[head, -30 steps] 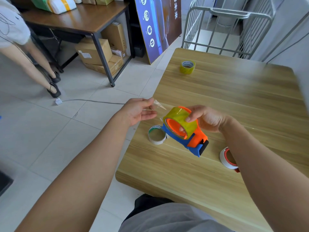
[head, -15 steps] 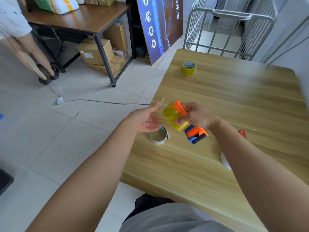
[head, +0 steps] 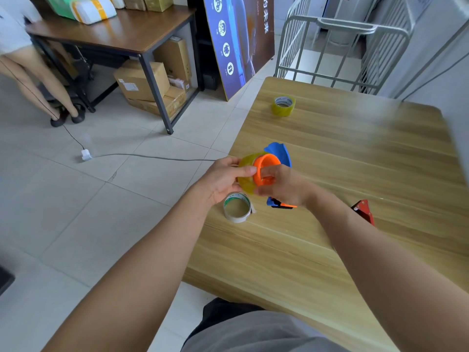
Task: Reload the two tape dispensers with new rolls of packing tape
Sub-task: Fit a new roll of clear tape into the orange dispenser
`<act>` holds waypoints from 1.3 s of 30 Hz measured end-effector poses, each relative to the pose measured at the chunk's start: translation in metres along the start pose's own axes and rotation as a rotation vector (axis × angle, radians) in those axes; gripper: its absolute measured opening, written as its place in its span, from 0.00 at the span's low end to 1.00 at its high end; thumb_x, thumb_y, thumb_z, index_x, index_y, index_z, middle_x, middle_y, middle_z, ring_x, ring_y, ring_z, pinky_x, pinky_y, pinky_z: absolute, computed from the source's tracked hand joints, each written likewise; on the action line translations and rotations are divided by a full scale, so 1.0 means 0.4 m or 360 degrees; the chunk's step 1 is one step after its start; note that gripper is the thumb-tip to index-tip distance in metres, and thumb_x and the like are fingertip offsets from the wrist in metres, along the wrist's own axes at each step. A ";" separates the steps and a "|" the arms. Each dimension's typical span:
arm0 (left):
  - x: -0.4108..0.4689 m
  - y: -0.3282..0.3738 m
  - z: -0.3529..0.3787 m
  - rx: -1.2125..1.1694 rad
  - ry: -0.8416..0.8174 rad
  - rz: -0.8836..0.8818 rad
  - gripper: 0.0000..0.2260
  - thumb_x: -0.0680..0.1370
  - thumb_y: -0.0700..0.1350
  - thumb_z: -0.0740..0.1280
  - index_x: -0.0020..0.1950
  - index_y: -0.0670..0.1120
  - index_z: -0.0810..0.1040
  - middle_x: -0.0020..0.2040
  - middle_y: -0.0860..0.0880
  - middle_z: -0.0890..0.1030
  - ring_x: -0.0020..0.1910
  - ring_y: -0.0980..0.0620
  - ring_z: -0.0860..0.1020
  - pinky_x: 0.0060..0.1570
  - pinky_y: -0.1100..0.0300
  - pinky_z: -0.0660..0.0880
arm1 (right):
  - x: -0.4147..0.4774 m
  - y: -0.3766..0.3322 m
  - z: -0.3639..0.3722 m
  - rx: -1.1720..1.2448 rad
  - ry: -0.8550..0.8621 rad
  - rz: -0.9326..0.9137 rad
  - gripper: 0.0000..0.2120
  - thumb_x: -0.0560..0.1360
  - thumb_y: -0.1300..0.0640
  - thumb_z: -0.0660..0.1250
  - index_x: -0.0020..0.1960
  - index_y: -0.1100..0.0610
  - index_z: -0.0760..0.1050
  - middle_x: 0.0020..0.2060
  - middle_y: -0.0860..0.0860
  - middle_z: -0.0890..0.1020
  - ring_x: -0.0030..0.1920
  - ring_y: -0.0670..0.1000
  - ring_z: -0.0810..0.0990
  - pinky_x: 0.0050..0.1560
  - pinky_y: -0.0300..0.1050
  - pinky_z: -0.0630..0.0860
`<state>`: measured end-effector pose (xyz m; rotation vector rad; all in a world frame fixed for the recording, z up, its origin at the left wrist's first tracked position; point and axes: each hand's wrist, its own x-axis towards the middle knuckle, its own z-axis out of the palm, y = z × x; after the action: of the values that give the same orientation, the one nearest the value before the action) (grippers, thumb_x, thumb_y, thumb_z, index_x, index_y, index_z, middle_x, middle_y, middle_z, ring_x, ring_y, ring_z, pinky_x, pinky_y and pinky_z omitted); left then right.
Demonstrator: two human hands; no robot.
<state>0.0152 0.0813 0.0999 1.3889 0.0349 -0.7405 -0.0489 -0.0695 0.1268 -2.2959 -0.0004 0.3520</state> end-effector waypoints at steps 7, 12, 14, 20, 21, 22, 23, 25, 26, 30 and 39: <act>-0.001 0.012 -0.029 0.0131 -0.0019 0.0141 0.21 0.70 0.32 0.70 0.62 0.40 0.73 0.49 0.44 0.81 0.48 0.47 0.81 0.50 0.50 0.78 | 0.024 0.029 -0.079 0.0586 0.0750 0.0120 0.06 0.69 0.61 0.65 0.35 0.58 0.78 0.30 0.49 0.78 0.32 0.47 0.74 0.36 0.40 0.71; -0.009 0.014 -0.040 0.0104 -0.0252 0.0176 0.18 0.72 0.31 0.66 0.61 0.40 0.73 0.48 0.46 0.81 0.46 0.49 0.81 0.47 0.55 0.79 | 0.051 0.080 -0.114 0.0955 0.0662 0.0444 0.16 0.73 0.44 0.66 0.56 0.53 0.75 0.51 0.48 0.78 0.52 0.48 0.76 0.54 0.42 0.71; -0.011 0.015 -0.042 0.0054 -0.0376 0.0163 0.15 0.74 0.30 0.64 0.58 0.43 0.76 0.47 0.47 0.81 0.45 0.51 0.81 0.45 0.57 0.80 | 0.046 0.093 -0.117 0.1246 0.0347 0.0528 0.18 0.72 0.40 0.65 0.51 0.53 0.77 0.47 0.51 0.81 0.49 0.50 0.78 0.57 0.45 0.72; -0.018 0.019 -0.042 0.0018 -0.0487 0.0154 0.15 0.75 0.30 0.60 0.55 0.46 0.77 0.46 0.46 0.78 0.45 0.50 0.80 0.43 0.58 0.80 | 0.041 0.115 -0.113 0.1137 -0.0001 0.0468 0.17 0.70 0.40 0.65 0.45 0.53 0.79 0.39 0.49 0.82 0.42 0.48 0.79 0.51 0.44 0.72; -0.019 0.019 -0.042 0.0004 -0.0464 0.0153 0.15 0.76 0.29 0.60 0.56 0.45 0.76 0.46 0.45 0.77 0.45 0.49 0.79 0.42 0.58 0.80 | 0.044 0.116 -0.113 0.1129 0.0074 0.0475 0.17 0.72 0.40 0.64 0.46 0.53 0.79 0.39 0.48 0.83 0.43 0.48 0.80 0.51 0.44 0.72; -0.019 0.018 -0.043 -0.0017 -0.0438 0.0152 0.15 0.76 0.29 0.60 0.58 0.43 0.75 0.46 0.45 0.77 0.46 0.49 0.78 0.42 0.58 0.80 | 0.046 0.115 -0.115 0.1176 0.0125 0.0476 0.18 0.73 0.38 0.62 0.46 0.53 0.79 0.39 0.48 0.84 0.43 0.49 0.80 0.51 0.45 0.72; -0.020 0.017 -0.044 -0.0035 -0.0414 0.0153 0.16 0.76 0.29 0.59 0.60 0.42 0.73 0.46 0.45 0.77 0.46 0.48 0.77 0.42 0.58 0.80 | 0.049 0.117 -0.119 0.1248 0.0135 0.0483 0.21 0.73 0.36 0.61 0.45 0.53 0.79 0.39 0.49 0.85 0.43 0.49 0.80 0.51 0.46 0.73; -0.023 0.017 -0.043 -0.0032 -0.0403 0.0171 0.18 0.76 0.28 0.59 0.62 0.41 0.71 0.48 0.45 0.77 0.47 0.48 0.77 0.42 0.59 0.80 | 0.052 0.116 -0.125 0.1379 0.0122 0.0556 0.25 0.73 0.33 0.58 0.42 0.53 0.79 0.39 0.50 0.85 0.42 0.50 0.81 0.48 0.47 0.73; -0.026 0.018 -0.041 -0.0013 -0.0419 0.0186 0.18 0.75 0.27 0.59 0.62 0.42 0.70 0.48 0.45 0.77 0.47 0.49 0.77 0.41 0.60 0.79 | 0.054 0.117 -0.126 0.1418 0.0142 0.0653 0.26 0.73 0.32 0.56 0.40 0.54 0.79 0.40 0.51 0.84 0.41 0.50 0.80 0.46 0.48 0.73; -0.033 0.024 -0.029 0.0050 -0.0468 0.0278 0.19 0.72 0.24 0.61 0.55 0.44 0.71 0.49 0.46 0.78 0.46 0.52 0.78 0.45 0.61 0.78 | 0.041 0.126 -0.107 0.1119 0.0092 0.1292 0.28 0.70 0.32 0.61 0.44 0.59 0.73 0.43 0.56 0.78 0.40 0.56 0.76 0.43 0.47 0.74; -0.031 0.025 0.007 0.0538 -0.0257 0.0563 0.25 0.63 0.24 0.70 0.49 0.49 0.71 0.47 0.53 0.77 0.44 0.58 0.77 0.43 0.64 0.76 | 0.043 0.102 -0.056 0.2193 -0.0194 0.1092 0.40 0.68 0.28 0.59 0.51 0.66 0.75 0.43 0.61 0.84 0.39 0.57 0.84 0.42 0.48 0.79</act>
<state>0.0093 0.0843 0.1146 1.5944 -0.4708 -0.5736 -0.0312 -0.1118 0.1074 -0.8433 0.7395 0.5844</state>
